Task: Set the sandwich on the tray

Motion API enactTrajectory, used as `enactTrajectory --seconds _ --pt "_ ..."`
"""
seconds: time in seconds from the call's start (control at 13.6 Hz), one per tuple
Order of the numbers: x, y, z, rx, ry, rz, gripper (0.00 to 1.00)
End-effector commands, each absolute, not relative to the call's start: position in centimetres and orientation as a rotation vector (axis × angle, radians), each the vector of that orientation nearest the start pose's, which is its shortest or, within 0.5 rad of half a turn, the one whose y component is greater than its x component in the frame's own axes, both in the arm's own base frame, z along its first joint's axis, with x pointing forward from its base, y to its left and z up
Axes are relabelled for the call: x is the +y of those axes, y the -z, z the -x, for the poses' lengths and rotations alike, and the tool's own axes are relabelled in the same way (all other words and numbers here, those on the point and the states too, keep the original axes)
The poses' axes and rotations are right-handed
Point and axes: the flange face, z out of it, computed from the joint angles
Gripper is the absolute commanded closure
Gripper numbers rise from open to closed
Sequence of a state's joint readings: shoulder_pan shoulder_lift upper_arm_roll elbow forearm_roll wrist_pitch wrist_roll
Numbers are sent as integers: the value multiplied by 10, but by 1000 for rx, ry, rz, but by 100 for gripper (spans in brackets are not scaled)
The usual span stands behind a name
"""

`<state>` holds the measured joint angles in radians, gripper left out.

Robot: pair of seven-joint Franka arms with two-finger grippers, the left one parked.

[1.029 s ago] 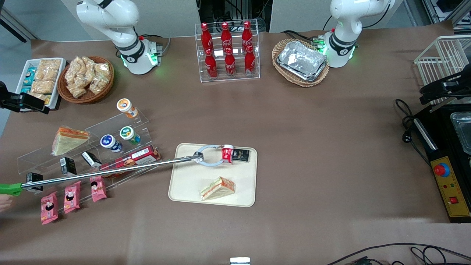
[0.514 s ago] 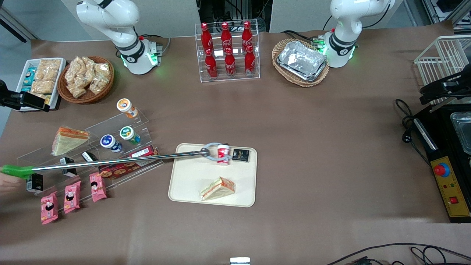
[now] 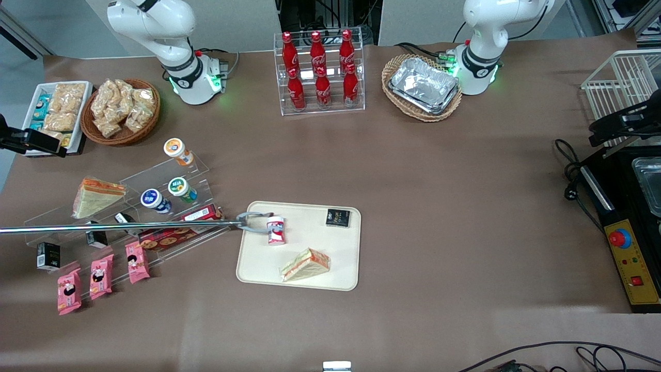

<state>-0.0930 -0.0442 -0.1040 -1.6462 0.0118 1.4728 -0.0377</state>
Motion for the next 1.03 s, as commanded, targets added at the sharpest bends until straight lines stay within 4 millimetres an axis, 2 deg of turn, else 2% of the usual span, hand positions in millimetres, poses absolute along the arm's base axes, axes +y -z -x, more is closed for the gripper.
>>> enactTrajectory --seconds 0.0,0.22,0.51,0.96 --pt "-106 -605 -518 253 -218 3094 0" --pt "-102 -605 -518 258 -228 3092 0" --pt "-105 -592 -523 267 -267 3085 0" --pt "-121 -600 -527 288 -175 3094 0"
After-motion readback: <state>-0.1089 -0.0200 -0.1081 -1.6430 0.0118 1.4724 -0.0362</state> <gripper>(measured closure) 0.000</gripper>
